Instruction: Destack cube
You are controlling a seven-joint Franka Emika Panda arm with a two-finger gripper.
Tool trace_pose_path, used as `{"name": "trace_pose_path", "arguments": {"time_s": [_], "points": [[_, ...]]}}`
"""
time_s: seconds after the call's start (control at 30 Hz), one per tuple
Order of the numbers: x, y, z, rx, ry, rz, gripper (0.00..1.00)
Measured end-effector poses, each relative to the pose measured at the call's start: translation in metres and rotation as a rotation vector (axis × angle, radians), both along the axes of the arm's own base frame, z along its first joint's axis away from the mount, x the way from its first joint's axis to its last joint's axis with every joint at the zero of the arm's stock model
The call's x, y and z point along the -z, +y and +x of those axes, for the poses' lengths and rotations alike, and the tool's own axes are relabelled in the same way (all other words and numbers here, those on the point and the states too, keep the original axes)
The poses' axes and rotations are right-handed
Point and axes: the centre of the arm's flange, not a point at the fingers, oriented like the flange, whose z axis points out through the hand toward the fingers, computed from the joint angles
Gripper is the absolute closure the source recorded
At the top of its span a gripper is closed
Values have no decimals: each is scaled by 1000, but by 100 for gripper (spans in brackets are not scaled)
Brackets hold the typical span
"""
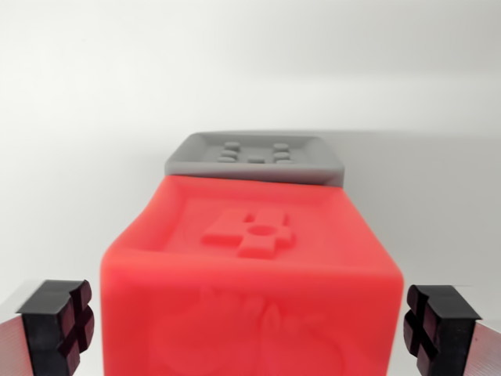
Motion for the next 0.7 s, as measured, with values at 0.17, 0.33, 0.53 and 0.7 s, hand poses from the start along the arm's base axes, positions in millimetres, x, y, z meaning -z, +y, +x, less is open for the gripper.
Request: {"name": "trace_pose_path", "arguments": {"time_s": [0.17,0.33,0.53,0.7], "points": [[5,0,0,1,-1,0,100],[4,0,0,1,-2,-1,100],[4,0,0,1,-2,-1,100],[4,0,0,0,-3,-1,100]]}}
